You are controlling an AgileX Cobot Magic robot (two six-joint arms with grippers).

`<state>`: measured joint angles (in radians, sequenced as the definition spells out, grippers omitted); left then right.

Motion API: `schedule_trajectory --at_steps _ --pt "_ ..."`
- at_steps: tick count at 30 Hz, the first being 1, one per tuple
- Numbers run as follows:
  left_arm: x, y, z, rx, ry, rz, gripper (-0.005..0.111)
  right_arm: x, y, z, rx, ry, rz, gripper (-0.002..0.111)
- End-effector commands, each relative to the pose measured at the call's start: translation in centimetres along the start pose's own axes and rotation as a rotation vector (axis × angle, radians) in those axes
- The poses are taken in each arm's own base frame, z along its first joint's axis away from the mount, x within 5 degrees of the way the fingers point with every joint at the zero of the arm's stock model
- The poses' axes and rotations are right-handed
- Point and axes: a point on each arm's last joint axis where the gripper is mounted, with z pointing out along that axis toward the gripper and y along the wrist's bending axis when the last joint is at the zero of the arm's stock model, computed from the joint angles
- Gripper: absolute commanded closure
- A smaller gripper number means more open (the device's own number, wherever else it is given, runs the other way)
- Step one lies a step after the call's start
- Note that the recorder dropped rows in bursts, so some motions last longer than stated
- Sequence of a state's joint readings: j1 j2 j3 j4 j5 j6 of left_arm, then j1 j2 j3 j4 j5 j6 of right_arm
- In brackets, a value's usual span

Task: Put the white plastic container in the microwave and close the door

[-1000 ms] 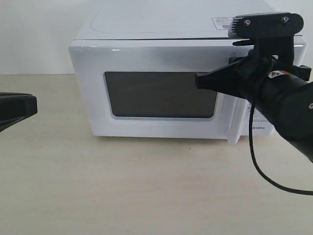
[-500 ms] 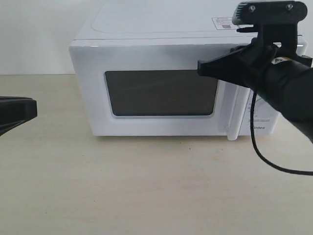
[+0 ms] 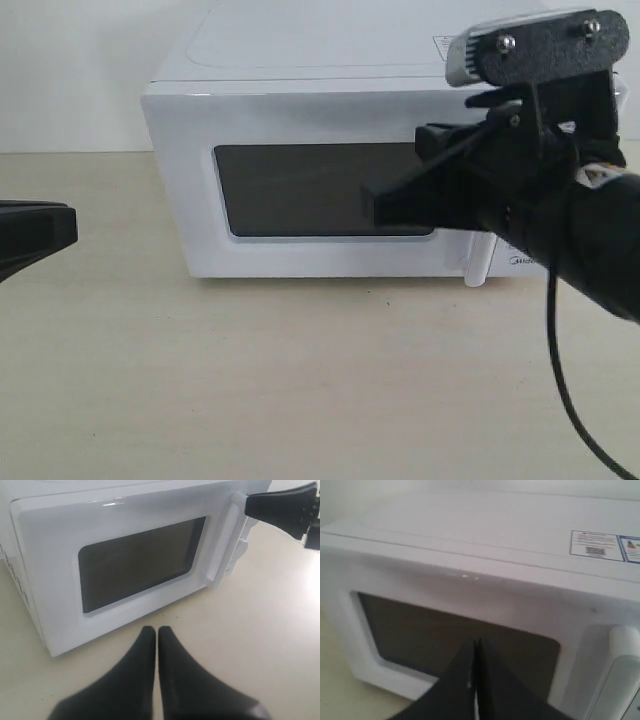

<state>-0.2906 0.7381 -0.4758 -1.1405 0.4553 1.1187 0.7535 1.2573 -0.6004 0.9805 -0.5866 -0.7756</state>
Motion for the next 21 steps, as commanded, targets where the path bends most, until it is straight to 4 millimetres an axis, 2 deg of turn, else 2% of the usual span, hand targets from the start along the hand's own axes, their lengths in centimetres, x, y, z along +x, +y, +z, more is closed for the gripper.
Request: schedule_trajectory --at_steps 1,7,16,18,21 --pt "0.2 -0.2 0.0 0.016 0.01 0.001 0.102 0.2 -0.4 -2.7 -0.032 -0.039 -0.034 0.108" --pt "0.2 -0.1 0.0 0.01 0.008 0.001 0.102 -1.1 -1.1 -4.1 -0.031 -0.11 0.01 0.108" --pt "0.2 -0.1 0.0 0.01 0.008 0.001 0.102 -1.2 -1.2 -4.2 -0.03 -0.115 -0.002 0.108" --pt "0.2 -0.1 0.0 0.01 0.008 0.001 0.102 -2.3 -1.9 -5.3 -0.03 -0.16 0.029 0.108" --pt "0.1 0.0 0.0 0.002 0.003 0.001 0.102 -3.0 -3.0 -7.3 -0.139 -0.116 0.057 0.108"
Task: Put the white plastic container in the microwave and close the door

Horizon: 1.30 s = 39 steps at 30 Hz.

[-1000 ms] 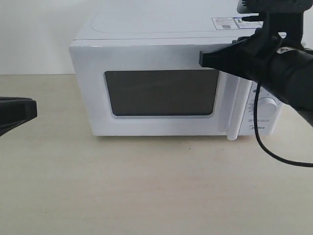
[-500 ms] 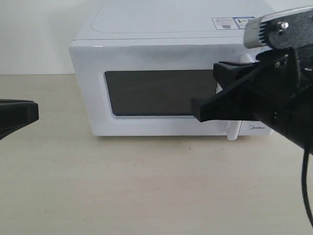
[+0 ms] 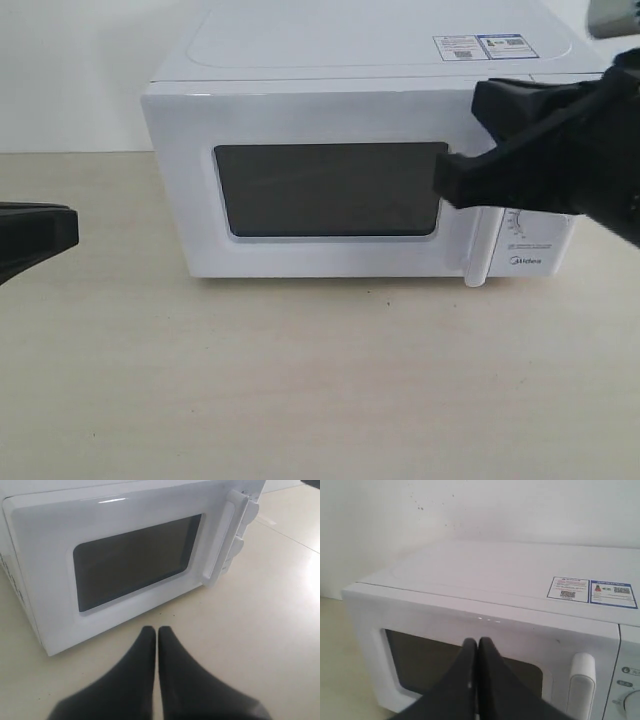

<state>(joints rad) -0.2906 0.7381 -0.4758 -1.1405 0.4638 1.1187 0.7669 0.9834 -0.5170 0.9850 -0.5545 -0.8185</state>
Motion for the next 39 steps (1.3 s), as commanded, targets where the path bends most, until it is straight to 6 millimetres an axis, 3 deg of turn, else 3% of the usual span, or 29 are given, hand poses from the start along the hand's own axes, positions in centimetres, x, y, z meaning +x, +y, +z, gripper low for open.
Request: schedule_trajectory --at_steps 1,6,9,13,16,27,30,34,39 --pt "0.1 0.0 0.0 -0.006 0.0 0.001 0.102 -1.3 -1.3 -2.6 -0.11 0.037 0.017 0.108" --pt "0.1 0.0 0.0 -0.004 0.001 0.001 0.102 -2.7 -4.0 -8.1 -0.1 -0.024 -0.016 0.108" --pt "0.1 0.0 0.0 -0.004 0.001 0.001 0.102 -0.9 -5.4 -11.7 0.043 -0.137 -0.02 0.108" --pt "0.1 0.0 0.0 -0.004 0.001 0.001 0.102 1.8 -5.8 -14.1 0.113 -0.236 0.031 0.108" --pt "0.1 0.0 0.0 -0.004 0.001 0.001 0.102 2.1 -5.5 -15.4 0.097 -0.3 0.018 0.108" --pt "0.1 0.1 0.0 -0.008 -0.001 0.001 0.102 2.2 -5.3 -15.8 0.087 -0.308 0.003 0.108" --pt "0.1 0.1 0.0 -0.008 -0.001 0.001 0.102 2.9 -5.4 -15.6 0.102 -0.232 -0.028 0.108" --pt "0.1 0.0 0.0 -0.006 0.0 0.001 0.102 3.9 -6.1 -15.5 0.169 -0.119 0.067 0.108" --pt "0.1 0.0 0.0 -0.006 0.0 0.001 0.102 4.5 -6.2 -15.4 0.186 -0.055 -0.013 0.108"
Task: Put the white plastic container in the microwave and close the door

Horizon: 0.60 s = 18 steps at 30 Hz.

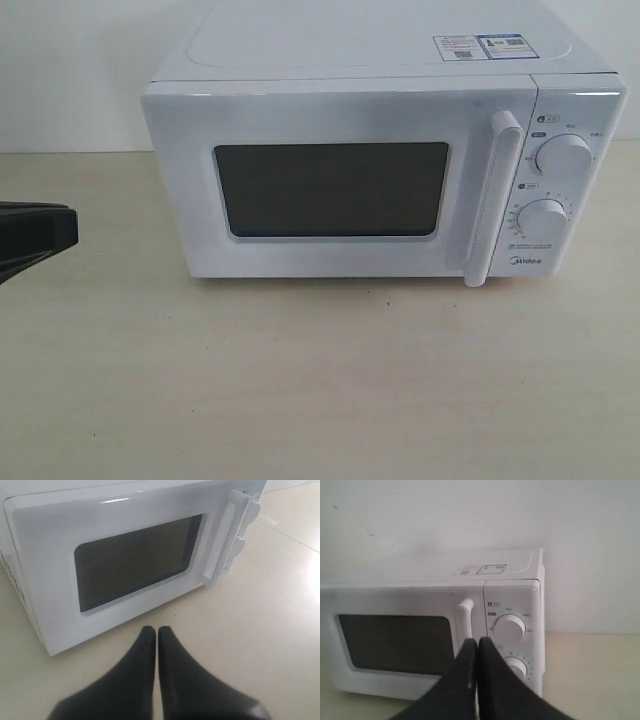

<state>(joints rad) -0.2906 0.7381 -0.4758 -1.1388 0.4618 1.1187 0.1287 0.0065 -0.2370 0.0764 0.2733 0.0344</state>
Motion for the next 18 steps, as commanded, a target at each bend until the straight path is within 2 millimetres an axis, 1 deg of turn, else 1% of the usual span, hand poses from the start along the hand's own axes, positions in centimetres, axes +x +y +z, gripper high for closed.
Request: schedule_trajectory --at_steps 1,4,8,12,16,18 --pt "0.1 0.0 0.0 -0.004 0.0 0.0 0.102 0.7 -0.3 0.0 0.03 0.057 -0.067 0.108" --pt "0.1 0.0 0.0 -0.004 0.0 0.0 0.102 1.7 -0.4 0.2 0.029 0.082 -0.108 0.108" --pt "0.1 0.0 0.0 -0.004 0.0 0.0 0.102 4.4 -0.7 0.7 0.033 0.16 -0.102 0.108" --pt "0.1 0.0 0.0 -0.004 0.0 0.0 0.102 6.4 -0.9 1.0 0.039 0.212 -0.075 0.108" --pt "0.1 0.0 0.0 -0.004 0.0 0.0 0.102 7.8 -1.1 1.1 0.042 0.223 -0.092 0.108" --pt "0.1 0.0 0.0 -0.004 0.0 0.0 0.102 7.7 -1.1 1.1 0.046 0.222 -0.106 0.108"
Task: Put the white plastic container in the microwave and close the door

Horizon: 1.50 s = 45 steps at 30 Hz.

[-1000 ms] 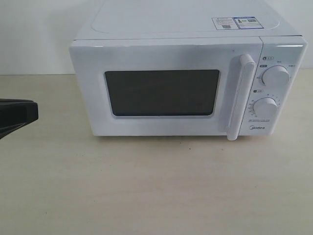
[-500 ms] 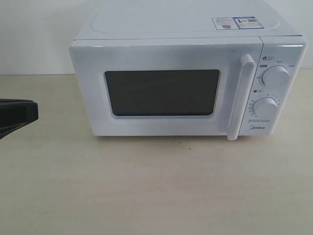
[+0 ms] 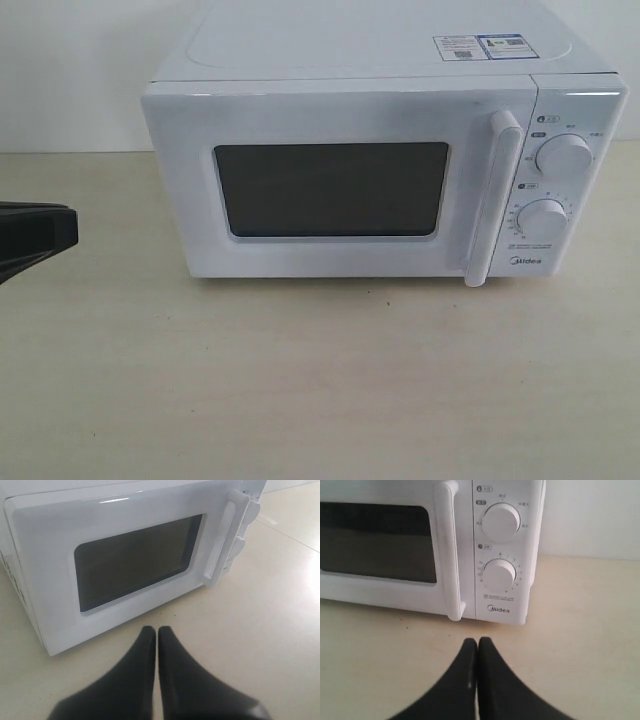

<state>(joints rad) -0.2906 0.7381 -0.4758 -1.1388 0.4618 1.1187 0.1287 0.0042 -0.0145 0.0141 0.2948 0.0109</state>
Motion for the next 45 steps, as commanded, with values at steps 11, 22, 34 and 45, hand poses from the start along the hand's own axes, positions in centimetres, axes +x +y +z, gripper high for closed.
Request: schedule_trajectory --at_steps 11,22,34,45 --pt "0.1 0.0 0.0 -0.002 0.001 0.0 0.102 0.8 -1.0 0.0 0.173 0.049 0.014 0.108" --pt "0.1 0.0 0.0 -0.004 0.0 0.0 0.102 0.8 -1.0 0.0 0.173 0.048 0.04 0.108" --pt "0.0 -0.2 -0.5 -0.001 -0.021 0.01 0.102 0.8 -1.0 0.0 0.173 0.048 0.04 0.108" --pt "0.1 1.6 -8.9 -0.525 -0.591 -0.164 0.102 0.9 -0.9 0.0 0.166 0.055 0.063 0.108"
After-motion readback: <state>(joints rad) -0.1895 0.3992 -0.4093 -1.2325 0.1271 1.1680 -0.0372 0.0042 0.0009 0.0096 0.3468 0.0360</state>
